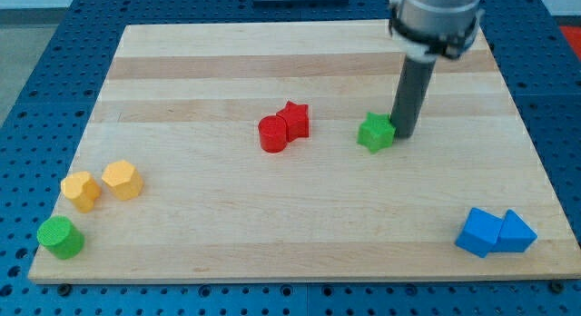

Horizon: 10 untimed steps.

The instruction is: Place the green star vertical to the red star

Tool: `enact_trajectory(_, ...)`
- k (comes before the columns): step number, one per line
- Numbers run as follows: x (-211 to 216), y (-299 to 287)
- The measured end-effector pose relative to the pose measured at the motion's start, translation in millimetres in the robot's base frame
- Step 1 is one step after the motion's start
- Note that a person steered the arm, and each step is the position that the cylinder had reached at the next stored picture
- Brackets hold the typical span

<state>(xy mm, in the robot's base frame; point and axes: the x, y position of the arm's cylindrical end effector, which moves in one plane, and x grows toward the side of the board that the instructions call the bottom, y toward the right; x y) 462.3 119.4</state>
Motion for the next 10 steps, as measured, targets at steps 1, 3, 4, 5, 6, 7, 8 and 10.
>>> enact_trajectory(1,54.2,-31.9)
enact_trajectory(3,5.2,34.6)
enact_trajectory(4,-34.6,62.2)
enact_trajectory(5,-41.8,23.5)
enact_trajectory(6,-13.0,-57.6)
enact_trajectory(7,37.1,-123.0)
enact_trajectory(8,55.9,-169.8)
enact_trajectory(10,28.3,-98.9)
